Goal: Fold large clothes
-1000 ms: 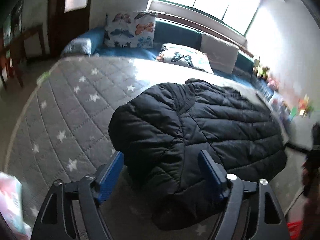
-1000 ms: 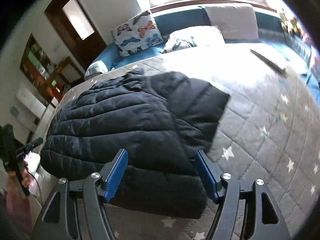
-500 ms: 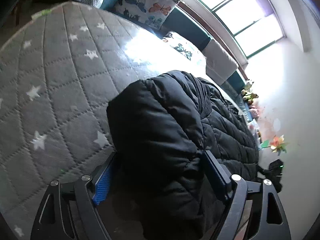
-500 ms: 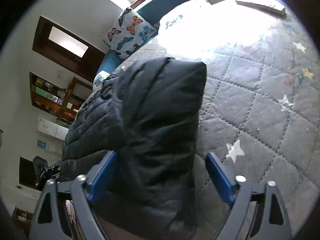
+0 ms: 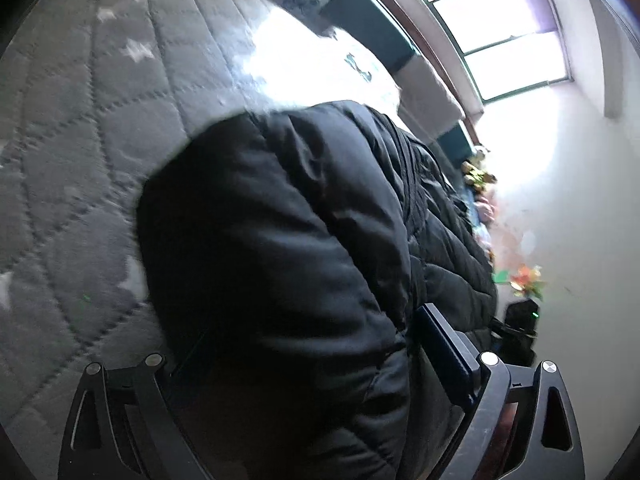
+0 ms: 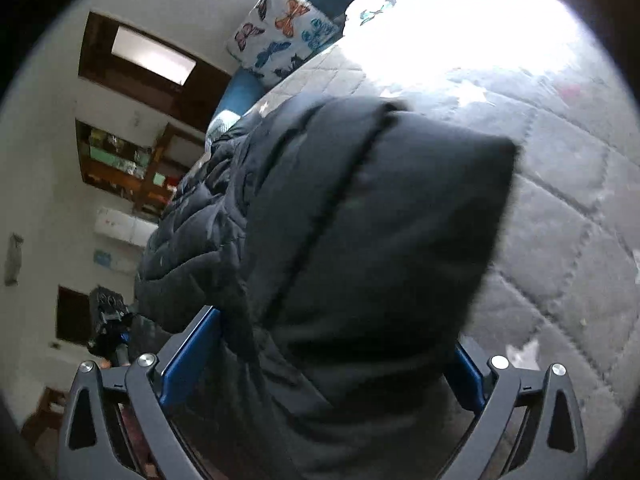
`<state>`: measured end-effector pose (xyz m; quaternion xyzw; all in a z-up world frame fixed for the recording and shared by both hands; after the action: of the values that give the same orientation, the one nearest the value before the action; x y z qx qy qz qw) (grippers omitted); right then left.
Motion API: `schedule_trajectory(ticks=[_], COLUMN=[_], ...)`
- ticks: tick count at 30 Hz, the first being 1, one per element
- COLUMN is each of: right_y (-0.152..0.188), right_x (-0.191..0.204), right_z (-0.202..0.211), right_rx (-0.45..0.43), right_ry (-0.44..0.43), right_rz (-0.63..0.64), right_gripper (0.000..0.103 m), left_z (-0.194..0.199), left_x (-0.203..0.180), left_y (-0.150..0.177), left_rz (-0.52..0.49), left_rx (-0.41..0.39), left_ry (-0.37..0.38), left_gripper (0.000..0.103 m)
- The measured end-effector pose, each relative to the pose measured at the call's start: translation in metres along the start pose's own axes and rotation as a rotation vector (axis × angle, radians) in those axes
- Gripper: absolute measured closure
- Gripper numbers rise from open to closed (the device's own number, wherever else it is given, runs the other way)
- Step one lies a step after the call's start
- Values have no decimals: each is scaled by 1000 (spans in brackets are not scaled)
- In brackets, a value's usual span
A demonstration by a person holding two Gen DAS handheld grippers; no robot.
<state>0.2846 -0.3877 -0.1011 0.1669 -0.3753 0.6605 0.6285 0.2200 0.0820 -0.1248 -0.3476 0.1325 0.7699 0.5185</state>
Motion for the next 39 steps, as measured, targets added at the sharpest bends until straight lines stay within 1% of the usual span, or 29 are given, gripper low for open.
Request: schedule_trajectory(ticks=[3, 4, 5, 6, 7, 8, 9, 10, 11, 12, 15, 17, 20, 24, 26, 29, 31, 33, 34, 35, 36, 38, 39], right_y=[7, 9, 10, 12, 15, 16, 18, 20, 21, 24, 29, 30, 30, 32, 33, 34, 38, 44, 47, 51, 56, 64, 67], right_x=[0, 0, 3, 6, 10, 15, 21, 25, 31, 35, 49, 52, 48, 29, 14, -15, -37, -66, -76, -94, -109, -140, -150], right_z=[3, 5, 7, 10, 15, 18, 22, 26, 30, 36, 60, 81, 111, 157, 182, 205, 211, 212, 209, 202, 197, 189, 190], right_rx=[21, 20, 11, 2, -15, -33, -48, -60, -73, -86, -129, -164, -207, -283, -334, -374, -377, -379, -369, -341, -328, -319, -330], right_ry=[6, 6, -8, -10, 5, 17, 27, 40, 50, 59, 86, 107, 152, 220, 251, 313, 338, 361, 370, 404, 419, 406, 384], right_rz=[22, 27, 33, 38, 51, 67, 87, 105, 124, 141, 188, 210, 228, 208, 190, 163, 138, 91, 75, 53, 25, -51, -84], right_gripper=[0, 7, 12, 21, 32, 37, 46, 53, 55, 58, 62, 62, 63, 63, 63, 63, 62, 61, 57, 54, 48, 37, 30], left_z=[-4, -4, -5, -2, -1, 1, 3, 8, 12, 15, 21, 19, 4, -36, -64, -104, -133, -162, -176, -190, -200, -212, -216], left_x=[-5, -7, -11, -15, -19, -27, -36, -48, -56, -67, -103, -127, -171, -236, -271, -314, -334, -343, -346, -346, -344, -338, -335], left_y=[-1, -1, 0, 1, 2, 3, 3, 5, 6, 7, 9, 8, 4, -4, -8, -9, -4, 2, 6, 8, 10, 11, 9], left_rz=[-23, -32, -32, -30, -34, -58, -78, -111, -132, -155, -211, -247, -291, -351, -381, -426, -461, -475, -487, -495, -497, -486, -468], left_rx=[9, 3, -3, -19, -35, -60, -77, -102, -116, -127, -142, -144, -132, -100, -82, -58, -38, -10, 4, 8, 9, 23, 30], left_ry=[11, 9, 12, 10, 6, -10, -26, -50, -65, -82, -87, -86, -54, -1, 27, 41, 22, 2, -27, -85, -116, -142, -145], left_gripper=[5, 8, 15, 18, 25, 32, 35, 41, 45, 46, 49, 50, 51, 51, 51, 51, 51, 51, 51, 49, 45, 28, 24])
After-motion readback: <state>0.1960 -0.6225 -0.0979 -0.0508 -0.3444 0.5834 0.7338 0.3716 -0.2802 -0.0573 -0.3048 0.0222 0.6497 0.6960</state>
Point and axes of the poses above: each gripper's, at about its wrist camera, not at the fingertips, and z roughly against the way its jaws point, x to its left, y to its underside, the point moved 4 cm from there along -z, roughly the way its jaws point, and after that the axes turned 5 degrees about -y, right-handed, at the moved point
